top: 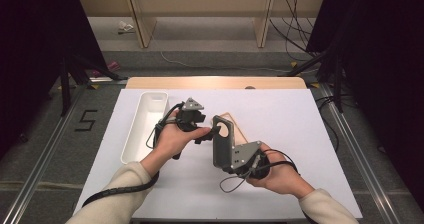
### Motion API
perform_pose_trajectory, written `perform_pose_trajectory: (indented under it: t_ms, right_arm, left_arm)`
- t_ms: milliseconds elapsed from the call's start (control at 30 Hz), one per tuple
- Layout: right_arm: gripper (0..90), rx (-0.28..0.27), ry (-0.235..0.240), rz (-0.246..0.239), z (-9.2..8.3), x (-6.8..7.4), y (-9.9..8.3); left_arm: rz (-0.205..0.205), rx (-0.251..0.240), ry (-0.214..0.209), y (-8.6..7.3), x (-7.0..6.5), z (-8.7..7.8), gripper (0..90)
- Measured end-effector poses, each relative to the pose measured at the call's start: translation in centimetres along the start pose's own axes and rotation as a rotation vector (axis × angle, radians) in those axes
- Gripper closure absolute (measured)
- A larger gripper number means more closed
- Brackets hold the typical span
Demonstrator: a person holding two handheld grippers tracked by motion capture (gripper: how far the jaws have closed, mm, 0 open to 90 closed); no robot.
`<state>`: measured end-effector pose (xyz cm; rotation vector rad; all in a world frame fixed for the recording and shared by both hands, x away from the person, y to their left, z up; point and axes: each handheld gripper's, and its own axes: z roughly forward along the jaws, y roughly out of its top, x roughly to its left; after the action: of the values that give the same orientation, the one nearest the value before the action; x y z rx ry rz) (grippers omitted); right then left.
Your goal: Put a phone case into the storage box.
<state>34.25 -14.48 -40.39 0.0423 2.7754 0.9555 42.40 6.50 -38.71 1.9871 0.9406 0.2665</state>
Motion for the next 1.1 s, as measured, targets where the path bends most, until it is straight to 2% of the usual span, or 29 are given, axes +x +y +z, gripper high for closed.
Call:
perform_pose_trajectory:
  t_ms: [233, 333, 567, 667, 733, 900, 1000, 1100]
  right_arm:
    - [89.0, -0.003, -0.001, -0.025, 0.0, 0.3, 0.4]
    - [89.0, 0.001, -0.004, -0.03, 0.0, 0.3, 0.5]
    - [89.0, 0.005, -0.003, -0.044, 0.1, 0.5, 0.7]
    - [89.0, 0.007, -0.004, -0.05, 0.0, 0.4, 0.7]
    - [89.0, 0.005, -0.007, -0.052, 0.0, 0.4, 0.7]
    - [89.0, 0.015, 0.0, -0.054, 0.2, 0.5, 0.7]
    - [89.1, 0.024, 0.004, -0.057, 0.4, 0.6, 0.7]
    - [89.1, 0.03, 0.001, -0.059, 0.6, 0.6, 0.7]
  left_arm:
    - [-0.046, 0.051, 0.008, 0.4, 0.6, 0.9, 38.3]
    - [-0.055, 0.057, 0.004, 0.6, 0.7, 1.1, 40.6]
    - [-0.122, 0.097, -0.008, 0.8, 1.0, 1.7, 50.8]
    - [-0.133, 0.101, -0.008, 0.8, 1.0, 1.7, 52.1]
    - [-0.151, 0.109, -0.009, 0.8, 1.1, 1.7, 56.2]
    - [-0.182, 0.111, -0.021, 0.9, 1.1, 1.7, 61.5]
    - [-0.227, 0.094, -0.038, 1.2, 1.0, 1.5, 65.7]
    - [-0.24, 0.079, -0.041, 1.3, 0.8, 1.4, 69.5]
